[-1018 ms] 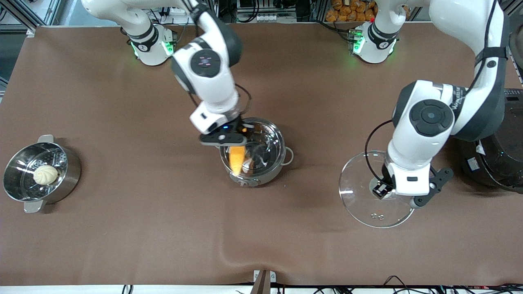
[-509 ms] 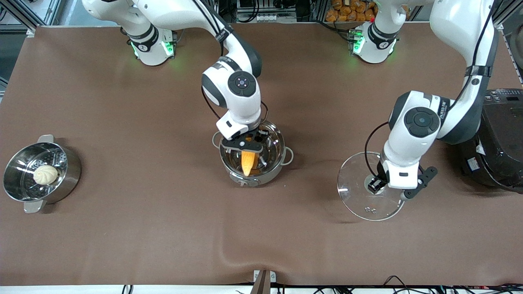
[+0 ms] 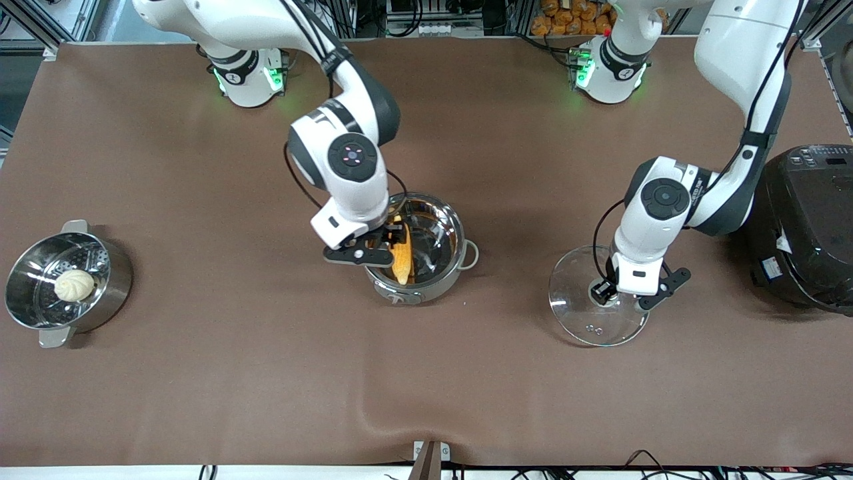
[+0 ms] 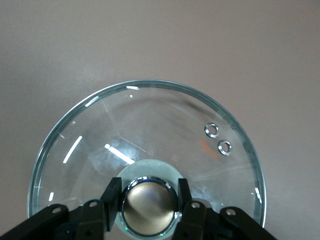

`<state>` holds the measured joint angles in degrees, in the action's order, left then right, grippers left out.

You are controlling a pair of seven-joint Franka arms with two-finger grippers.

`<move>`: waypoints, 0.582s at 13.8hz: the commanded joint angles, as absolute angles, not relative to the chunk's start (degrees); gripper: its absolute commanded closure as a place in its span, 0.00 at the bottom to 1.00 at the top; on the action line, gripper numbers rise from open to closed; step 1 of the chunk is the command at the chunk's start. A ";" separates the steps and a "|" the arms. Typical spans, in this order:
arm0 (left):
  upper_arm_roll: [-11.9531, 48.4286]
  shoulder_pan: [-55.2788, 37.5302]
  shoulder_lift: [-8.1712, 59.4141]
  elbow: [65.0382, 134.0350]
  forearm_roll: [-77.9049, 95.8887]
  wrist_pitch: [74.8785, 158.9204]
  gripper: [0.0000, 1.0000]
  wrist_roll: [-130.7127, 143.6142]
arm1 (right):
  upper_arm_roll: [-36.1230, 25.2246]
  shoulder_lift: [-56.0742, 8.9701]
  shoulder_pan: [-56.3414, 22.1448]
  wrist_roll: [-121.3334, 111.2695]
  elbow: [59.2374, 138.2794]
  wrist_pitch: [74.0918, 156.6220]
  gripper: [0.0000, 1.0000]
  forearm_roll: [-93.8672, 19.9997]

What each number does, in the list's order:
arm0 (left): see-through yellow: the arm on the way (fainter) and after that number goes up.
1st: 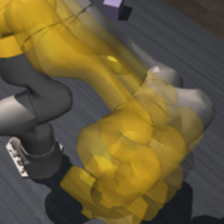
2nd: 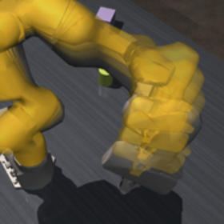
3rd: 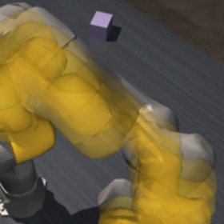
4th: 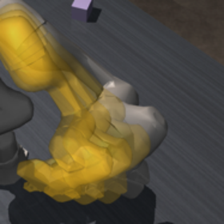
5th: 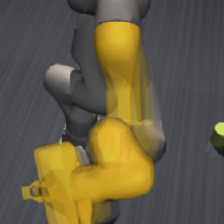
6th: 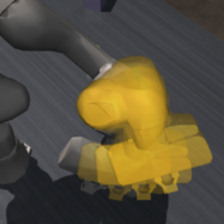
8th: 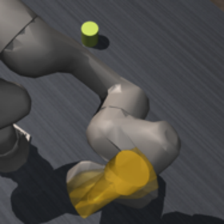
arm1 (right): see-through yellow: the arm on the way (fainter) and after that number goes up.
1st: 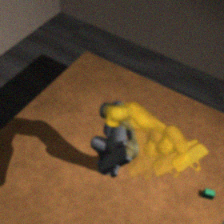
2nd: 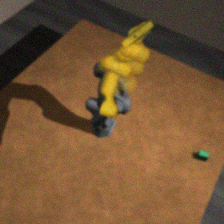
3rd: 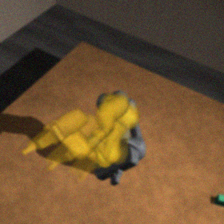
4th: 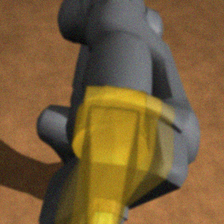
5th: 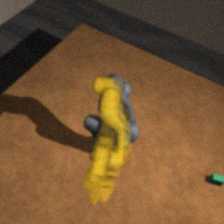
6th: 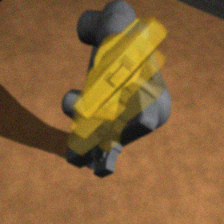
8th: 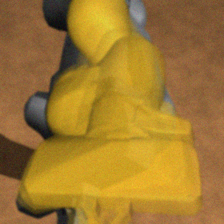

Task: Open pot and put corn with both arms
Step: 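Lower the corn into the pot and open the right gripper, then withdraw the right gripper while the left gripper sets the lid down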

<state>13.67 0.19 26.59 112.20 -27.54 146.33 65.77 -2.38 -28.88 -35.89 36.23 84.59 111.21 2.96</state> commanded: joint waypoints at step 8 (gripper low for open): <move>14.24 1.93 22.61 111.53 -32.17 146.34 0.00 64.26 | -1.41 -18.46 -13.56 19.43 79.31 91.63 0.00 3.43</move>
<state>13.63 0.80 26.84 110.63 -30.42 146.94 65.58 -2.73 -20.28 -16.58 19.73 82.81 98.24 2.98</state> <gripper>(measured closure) 0.057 0.000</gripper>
